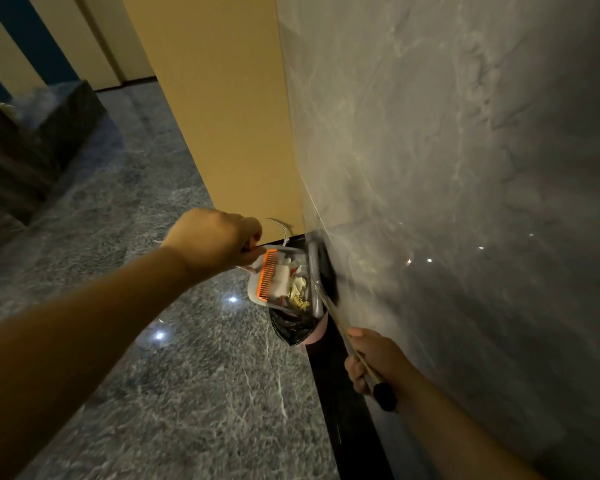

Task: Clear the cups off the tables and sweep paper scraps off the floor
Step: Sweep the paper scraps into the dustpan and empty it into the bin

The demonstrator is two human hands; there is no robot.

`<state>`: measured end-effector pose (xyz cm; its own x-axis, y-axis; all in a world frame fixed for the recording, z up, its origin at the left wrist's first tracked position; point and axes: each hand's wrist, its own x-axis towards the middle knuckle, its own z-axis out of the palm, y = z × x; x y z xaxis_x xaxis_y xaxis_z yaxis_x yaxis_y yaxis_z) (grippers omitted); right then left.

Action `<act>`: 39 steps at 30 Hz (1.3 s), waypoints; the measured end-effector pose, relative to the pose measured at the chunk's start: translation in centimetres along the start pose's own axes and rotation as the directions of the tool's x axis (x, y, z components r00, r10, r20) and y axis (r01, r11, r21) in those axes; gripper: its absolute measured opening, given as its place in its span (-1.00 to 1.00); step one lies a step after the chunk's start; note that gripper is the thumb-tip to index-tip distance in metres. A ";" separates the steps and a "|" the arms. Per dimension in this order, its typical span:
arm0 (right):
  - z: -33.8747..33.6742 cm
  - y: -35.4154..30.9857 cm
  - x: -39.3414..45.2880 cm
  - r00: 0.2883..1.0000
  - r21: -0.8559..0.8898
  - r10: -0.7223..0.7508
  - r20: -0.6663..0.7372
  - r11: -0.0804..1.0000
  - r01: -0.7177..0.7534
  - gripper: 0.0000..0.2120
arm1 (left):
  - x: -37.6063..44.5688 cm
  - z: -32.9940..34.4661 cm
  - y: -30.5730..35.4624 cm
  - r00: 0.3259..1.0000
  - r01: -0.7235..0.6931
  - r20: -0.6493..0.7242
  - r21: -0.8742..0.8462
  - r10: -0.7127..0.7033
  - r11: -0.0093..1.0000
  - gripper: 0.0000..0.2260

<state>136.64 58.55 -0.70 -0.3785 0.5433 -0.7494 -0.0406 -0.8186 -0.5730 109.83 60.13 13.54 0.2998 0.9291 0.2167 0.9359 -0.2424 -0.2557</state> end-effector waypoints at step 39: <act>0.5 -1.6 -0.4 0.998 0.056 0.068 -0.008 0.996 -0.067 -0.82 | 3.1 -2.5 0.4 0.992 -0.115 0.083 0.243 0.097 0.963 -0.67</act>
<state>136.39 59.52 0.72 -0.3727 0.4881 -0.7892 -0.0666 -0.8624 -0.5019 111.62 62.25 16.49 0.3730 0.9211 0.1115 0.8219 -0.2722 -0.5004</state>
